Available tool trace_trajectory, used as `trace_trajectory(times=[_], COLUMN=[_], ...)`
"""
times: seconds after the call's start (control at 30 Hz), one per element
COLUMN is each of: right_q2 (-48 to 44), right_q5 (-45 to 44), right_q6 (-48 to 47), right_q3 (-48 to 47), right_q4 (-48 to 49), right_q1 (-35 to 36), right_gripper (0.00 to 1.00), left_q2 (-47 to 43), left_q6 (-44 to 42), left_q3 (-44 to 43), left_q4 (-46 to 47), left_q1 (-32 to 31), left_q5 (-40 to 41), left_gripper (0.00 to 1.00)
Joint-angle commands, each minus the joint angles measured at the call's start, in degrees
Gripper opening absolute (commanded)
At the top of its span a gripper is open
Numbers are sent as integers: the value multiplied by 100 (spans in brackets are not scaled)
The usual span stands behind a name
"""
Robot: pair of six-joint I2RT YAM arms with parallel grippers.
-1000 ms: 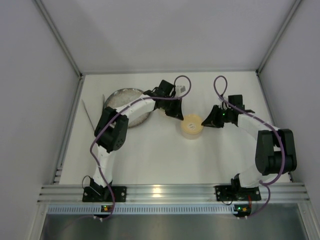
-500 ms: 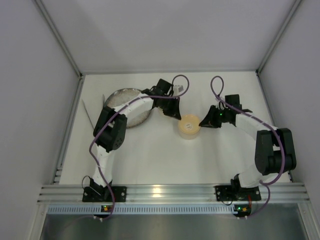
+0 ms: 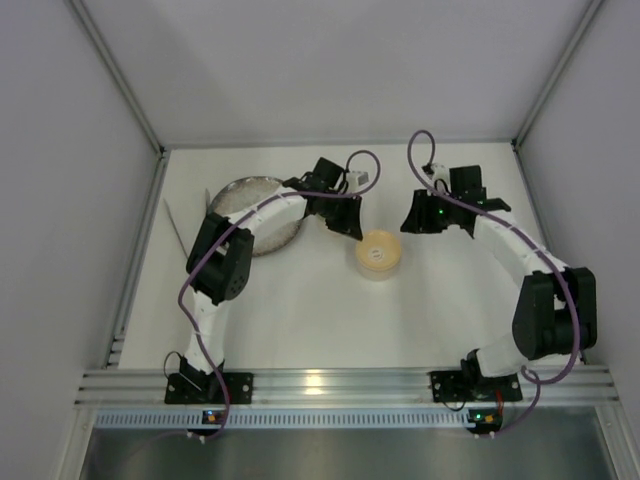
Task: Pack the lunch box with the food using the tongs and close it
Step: Close the box lid on the packing box.
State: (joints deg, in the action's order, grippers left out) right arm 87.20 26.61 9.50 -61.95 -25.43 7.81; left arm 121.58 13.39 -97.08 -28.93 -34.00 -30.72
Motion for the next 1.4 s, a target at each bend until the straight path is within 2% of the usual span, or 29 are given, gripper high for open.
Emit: trace_trajectory(times=[0.0,0.03,0.13,0.23,0.27,0.4,0.67,0.87,0.97,1.13,1.27,1.37], right_q2=[-440,-475,-432,-423,-423,-336,-177,-510,-363,368,-17,-202], right_q5=[352,475,985,1240,1337,1707,786,205,-225,-709,-903,-912], right_q6=[-895,-1201,-2222,-3084,-3468,-4218,-2770,-2093,-1961,-1583,-1582,-1653], right_q3=[-72,-28,-10,-19,-19,8,-194,183,691,834,747,299], right_q4=[257,310,241,249,249,311,-40,196,398,249,267,48], right_q1=[404,492,756,836,827,827,827,879,1090,1144,1143,1143], right_gripper=[33,33,34,28,22,13,14,12,11,7,8,8], left_q2=[-328,-345,-380,-494,-521,-653,-785,-723,-723,-758,-785,-759], left_q6=[-248,-258,-310,-345,-346,-337,-320,-275,-275,-319,-363,-372], left_q3=[-136,-162,-320,-417,-435,-479,-277,-399,-417,-400,-365,-373], left_q4=[-192,-236,-341,-420,-447,-570,-579,-570,-588,-623,-649,-649], left_q1=[7,25,95,183,209,376,587,710,754,781,825,842], left_q5=[-83,-92,-145,-188,-215,-356,-303,-312,-312,-277,-233,-224], left_gripper=[16,29,46,55,55,56,56,56,56,56,57,57])
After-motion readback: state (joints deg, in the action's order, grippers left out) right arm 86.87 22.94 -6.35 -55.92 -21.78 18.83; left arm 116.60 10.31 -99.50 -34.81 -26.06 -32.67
